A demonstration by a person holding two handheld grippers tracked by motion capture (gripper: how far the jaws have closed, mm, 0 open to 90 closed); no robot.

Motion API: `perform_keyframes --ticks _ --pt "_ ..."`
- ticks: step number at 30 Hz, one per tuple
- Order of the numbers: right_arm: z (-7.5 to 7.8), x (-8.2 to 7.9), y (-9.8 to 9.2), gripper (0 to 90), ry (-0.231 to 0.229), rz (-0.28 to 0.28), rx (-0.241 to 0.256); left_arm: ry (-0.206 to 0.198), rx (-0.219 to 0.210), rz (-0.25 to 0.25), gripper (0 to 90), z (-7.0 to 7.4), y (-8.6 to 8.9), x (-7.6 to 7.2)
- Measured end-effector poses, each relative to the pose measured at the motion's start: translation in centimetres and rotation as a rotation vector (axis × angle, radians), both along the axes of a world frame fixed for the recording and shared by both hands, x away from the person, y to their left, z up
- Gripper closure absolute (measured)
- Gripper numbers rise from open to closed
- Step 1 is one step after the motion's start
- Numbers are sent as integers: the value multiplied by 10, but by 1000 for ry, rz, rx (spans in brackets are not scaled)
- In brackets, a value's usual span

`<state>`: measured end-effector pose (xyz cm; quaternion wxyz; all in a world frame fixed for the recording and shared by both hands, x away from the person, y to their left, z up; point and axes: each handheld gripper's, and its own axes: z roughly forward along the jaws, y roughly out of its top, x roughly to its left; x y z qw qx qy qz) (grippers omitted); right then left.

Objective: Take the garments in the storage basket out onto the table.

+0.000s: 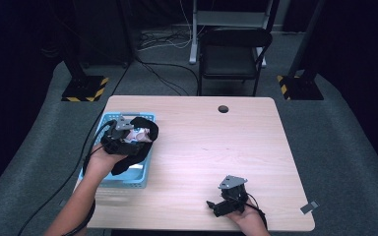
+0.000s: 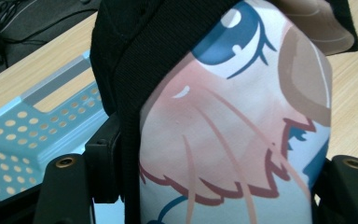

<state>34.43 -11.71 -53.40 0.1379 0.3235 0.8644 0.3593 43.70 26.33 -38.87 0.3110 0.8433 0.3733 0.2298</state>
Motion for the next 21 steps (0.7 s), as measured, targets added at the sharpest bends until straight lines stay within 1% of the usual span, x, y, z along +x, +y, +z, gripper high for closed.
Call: perform_keyframes --ticks 4,9,16,18,21 --pt "0 0 0 0 0 0 0 -6 2 -11 311 2 -5 -1" --pt "0 0 0 0 0 0 0 -7 31 -40 311 4 -15 -2" --pt "0 0 0 0 0 0 0 -10 44 -59 311 8 -24 -2" --pt "0 0 0 0 0 0 0 -10 54 -75 312 10 -29 -2" --pt "0 0 0 0 0 0 0 -6 55 -84 312 11 -31 -3"
